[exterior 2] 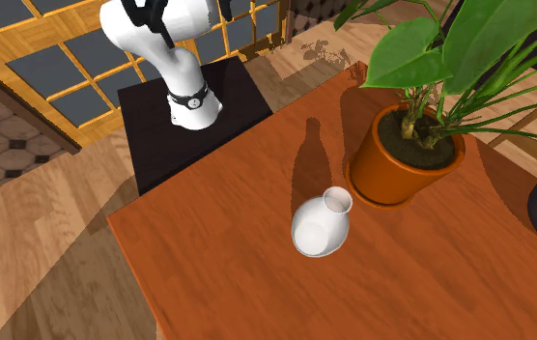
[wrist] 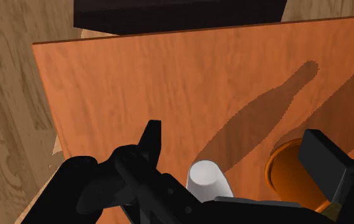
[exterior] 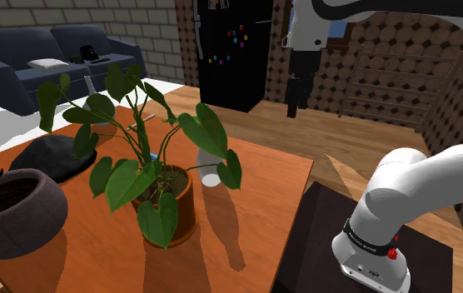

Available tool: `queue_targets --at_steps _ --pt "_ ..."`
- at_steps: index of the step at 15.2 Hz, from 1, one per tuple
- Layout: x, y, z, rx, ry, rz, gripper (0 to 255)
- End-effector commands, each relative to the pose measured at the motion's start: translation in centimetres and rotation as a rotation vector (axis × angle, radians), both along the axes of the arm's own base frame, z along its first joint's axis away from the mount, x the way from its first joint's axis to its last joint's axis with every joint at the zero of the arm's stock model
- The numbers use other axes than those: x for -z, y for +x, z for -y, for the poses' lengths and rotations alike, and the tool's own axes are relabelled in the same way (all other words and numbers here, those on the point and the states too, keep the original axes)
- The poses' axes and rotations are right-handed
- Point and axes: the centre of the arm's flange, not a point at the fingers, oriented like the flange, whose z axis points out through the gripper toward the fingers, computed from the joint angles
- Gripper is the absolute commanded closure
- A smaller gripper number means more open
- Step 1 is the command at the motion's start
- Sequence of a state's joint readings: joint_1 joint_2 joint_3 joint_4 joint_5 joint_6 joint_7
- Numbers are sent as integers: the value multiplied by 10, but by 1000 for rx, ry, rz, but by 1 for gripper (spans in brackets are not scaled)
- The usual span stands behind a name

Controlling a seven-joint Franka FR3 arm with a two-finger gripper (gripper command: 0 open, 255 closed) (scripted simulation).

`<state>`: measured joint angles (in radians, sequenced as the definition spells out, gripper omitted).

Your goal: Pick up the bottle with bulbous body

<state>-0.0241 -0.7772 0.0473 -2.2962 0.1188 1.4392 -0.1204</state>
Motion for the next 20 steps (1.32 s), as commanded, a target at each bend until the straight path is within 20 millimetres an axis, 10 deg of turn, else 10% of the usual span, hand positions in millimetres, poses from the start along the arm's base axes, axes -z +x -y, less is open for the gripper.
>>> queue_targets --at_steps 1,20 --pt "0 0 0 0 0 0 0" --pt "85 215 -83 -33 -49 57 0"
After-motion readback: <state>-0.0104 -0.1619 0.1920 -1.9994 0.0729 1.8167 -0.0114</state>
